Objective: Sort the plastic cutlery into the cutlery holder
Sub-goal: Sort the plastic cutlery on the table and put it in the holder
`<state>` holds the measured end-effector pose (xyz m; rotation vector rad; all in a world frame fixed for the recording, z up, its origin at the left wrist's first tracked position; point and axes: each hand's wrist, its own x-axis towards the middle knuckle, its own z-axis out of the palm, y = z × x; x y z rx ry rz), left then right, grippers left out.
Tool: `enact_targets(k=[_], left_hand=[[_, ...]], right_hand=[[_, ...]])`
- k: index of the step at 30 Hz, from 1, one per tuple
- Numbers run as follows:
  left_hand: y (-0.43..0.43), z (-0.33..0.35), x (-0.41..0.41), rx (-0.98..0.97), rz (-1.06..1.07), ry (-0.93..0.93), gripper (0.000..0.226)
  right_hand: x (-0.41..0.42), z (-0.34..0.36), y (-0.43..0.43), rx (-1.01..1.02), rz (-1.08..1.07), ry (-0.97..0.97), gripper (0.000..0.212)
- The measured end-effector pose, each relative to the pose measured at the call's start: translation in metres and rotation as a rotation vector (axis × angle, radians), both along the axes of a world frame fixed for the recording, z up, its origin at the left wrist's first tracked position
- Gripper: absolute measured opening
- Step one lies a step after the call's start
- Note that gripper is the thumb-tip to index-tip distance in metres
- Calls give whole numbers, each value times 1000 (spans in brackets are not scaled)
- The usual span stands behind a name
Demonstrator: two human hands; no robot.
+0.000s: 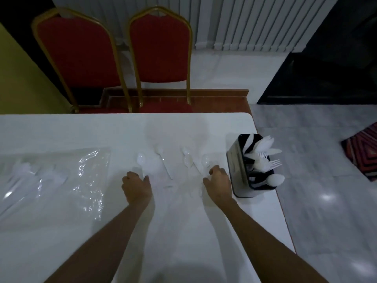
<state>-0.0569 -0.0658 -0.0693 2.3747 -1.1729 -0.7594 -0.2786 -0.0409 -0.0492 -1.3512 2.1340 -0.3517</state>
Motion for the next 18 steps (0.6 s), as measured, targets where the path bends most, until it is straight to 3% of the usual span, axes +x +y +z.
enact_targets(k=[3, 6, 10, 13, 18], left_hand=[[-5, -13, 20, 102, 12, 52, 55], [-11, -21, 26, 94, -57, 79, 41], [-24, -16, 21, 90, -97, 67, 28], [-36, -11, 8, -4, -100, 152, 21], [-53, -9, -20, 25, -149, 251, 31]], right_hand=[[11, -17, -2, 74, -166, -7, 57], [20, -26, -7, 102, -279, -3, 69], [24, -30, -15, 91, -418, -48, 53], [20, -31, -19, 120, -477, -106, 52], [15, -35, -24, 156, -489, -146, 41]])
